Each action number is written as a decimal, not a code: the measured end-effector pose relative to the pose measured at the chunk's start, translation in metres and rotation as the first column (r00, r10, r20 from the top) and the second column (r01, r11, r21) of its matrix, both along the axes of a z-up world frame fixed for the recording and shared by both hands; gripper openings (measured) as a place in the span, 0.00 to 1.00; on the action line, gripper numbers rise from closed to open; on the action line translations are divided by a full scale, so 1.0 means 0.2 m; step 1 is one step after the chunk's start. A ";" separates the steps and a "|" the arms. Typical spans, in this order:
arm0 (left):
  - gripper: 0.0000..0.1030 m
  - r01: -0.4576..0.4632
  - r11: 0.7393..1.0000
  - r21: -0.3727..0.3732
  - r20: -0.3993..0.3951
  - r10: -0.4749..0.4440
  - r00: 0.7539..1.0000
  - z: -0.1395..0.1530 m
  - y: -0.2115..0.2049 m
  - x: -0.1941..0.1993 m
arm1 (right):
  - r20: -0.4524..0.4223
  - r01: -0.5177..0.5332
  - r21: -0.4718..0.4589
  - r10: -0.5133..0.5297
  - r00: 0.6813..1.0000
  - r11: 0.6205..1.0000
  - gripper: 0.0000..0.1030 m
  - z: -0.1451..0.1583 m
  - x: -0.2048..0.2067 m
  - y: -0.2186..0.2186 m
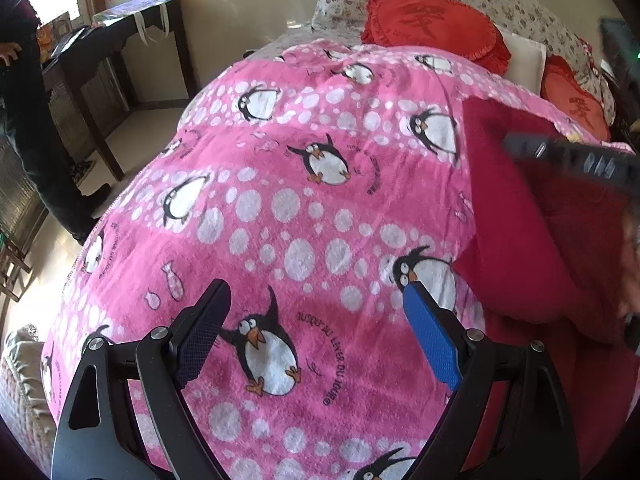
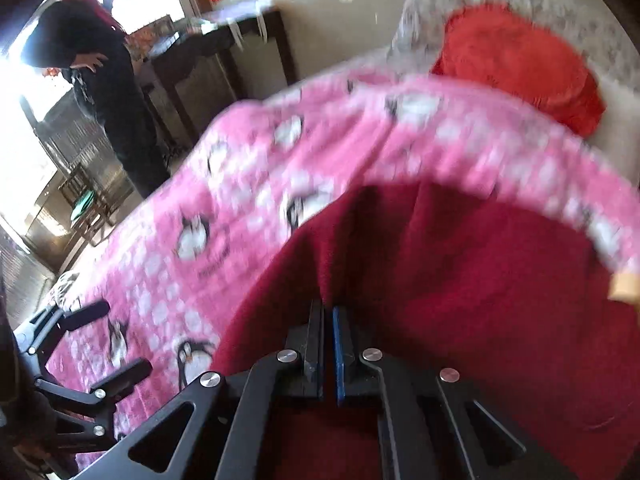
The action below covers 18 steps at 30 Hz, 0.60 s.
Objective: Fold small clothes
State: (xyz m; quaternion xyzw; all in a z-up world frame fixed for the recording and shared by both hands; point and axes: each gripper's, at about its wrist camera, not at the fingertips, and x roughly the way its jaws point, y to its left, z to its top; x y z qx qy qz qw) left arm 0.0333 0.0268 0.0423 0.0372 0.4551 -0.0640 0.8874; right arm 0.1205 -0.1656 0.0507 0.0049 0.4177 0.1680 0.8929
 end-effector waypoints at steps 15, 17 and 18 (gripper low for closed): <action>0.86 0.085 0.996 -0.003 0.062 -0.085 0.994 0.13 -0.19 -0.02 | -0.022 0.158 0.075 -0.157 0.987 0.985 0.30 0.15 -0.18 -0.24; 0.86 0.097 0.995 0.009 0.066 -0.098 0.993 0.12 -0.22 -0.01 | 0.018 0.198 0.009 -0.198 0.980 0.980 0.41 0.23 -0.40 -0.41; 0.86 0.103 0.995 0.014 0.066 -0.104 0.992 0.12 -0.24 0.00 | 0.028 0.225 -0.026 -0.224 0.974 0.974 0.44 0.25 -0.50 -0.51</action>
